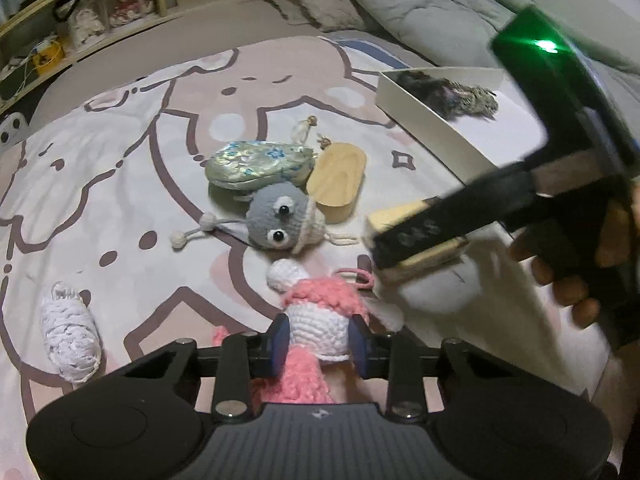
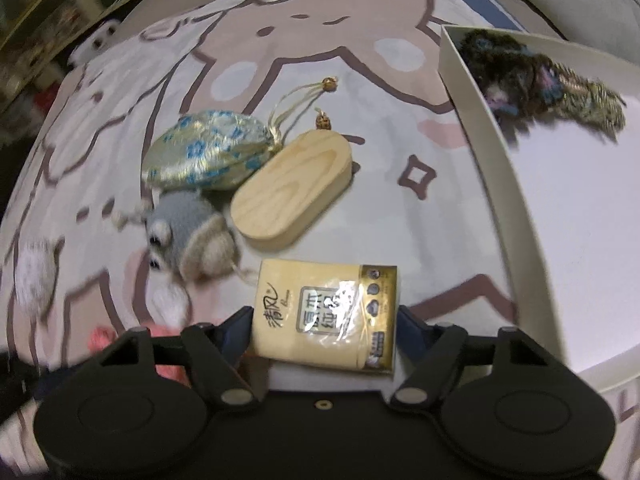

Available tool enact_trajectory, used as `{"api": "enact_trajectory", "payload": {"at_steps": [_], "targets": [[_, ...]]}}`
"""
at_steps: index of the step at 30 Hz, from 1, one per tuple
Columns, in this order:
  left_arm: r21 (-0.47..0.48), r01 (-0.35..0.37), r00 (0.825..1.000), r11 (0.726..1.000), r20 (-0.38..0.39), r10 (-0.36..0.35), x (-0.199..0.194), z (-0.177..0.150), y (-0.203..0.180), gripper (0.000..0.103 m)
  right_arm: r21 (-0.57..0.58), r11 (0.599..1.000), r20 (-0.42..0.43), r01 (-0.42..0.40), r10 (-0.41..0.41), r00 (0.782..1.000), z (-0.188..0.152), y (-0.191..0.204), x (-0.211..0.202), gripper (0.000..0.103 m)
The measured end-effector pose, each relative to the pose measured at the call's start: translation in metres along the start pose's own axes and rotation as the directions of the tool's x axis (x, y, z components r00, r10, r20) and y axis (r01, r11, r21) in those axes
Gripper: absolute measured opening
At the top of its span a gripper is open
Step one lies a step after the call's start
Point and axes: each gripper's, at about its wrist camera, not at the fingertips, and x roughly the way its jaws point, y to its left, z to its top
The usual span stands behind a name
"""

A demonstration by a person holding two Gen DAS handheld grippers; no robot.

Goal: Organize objects
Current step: 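Grasp the pink crocheted bunny with the left tool while the right tool grasps the yellow tissue pack, then carry the bunny and tissue pack over the white tray with both tools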

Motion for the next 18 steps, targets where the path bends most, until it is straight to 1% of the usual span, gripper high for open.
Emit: {"api": "enact_trajectory", "payload": {"at_steps": [3, 5, 8, 10, 14, 18], "targets": [[0.009, 0.008, 1.0, 1.0, -0.017, -0.007, -0.001, -0.003, 0.0, 0.034, -0.085, 0.996, -0.004, -0.006, 0.006, 1.0, -0.01, -0.011, -0.011, 0.074], [0.01, 0.017, 1.0, 1.0, -0.026, -0.017, -0.003, -0.005, 0.002, 0.034, -0.131, 0.991, -0.009, -0.04, 0.039, 0.999, -0.017, -0.014, -0.019, 0.075], [0.018, 0.044, 0.999, 0.999, -0.029, -0.043, -0.008, -0.01, 0.002, 0.033, -0.213, 0.976, 0.002, -0.041, 0.042, 0.999, -0.024, -0.014, -0.03, 0.075], [0.019, 0.051, 0.998, 0.999, -0.031, -0.051, -0.012, -0.013, 0.002, 0.033, -0.25, 0.966, 0.008, -0.062, 0.066, 0.998, -0.031, -0.017, -0.037, 0.075], [0.024, 0.051, 0.998, 0.998, -0.038, -0.05, -0.015, -0.017, 0.0, 0.033, -0.321, 0.94, 0.007, -0.113, 0.122, 0.993, -0.043, -0.017, -0.044, 0.075], [0.024, 0.024, 0.999, 0.999, -0.049, -0.023, -0.013, -0.017, -0.002, 0.035, -0.406, 0.906, 0.0, -0.122, 0.133, 0.991, -0.057, -0.007, -0.043, 0.075]]}}
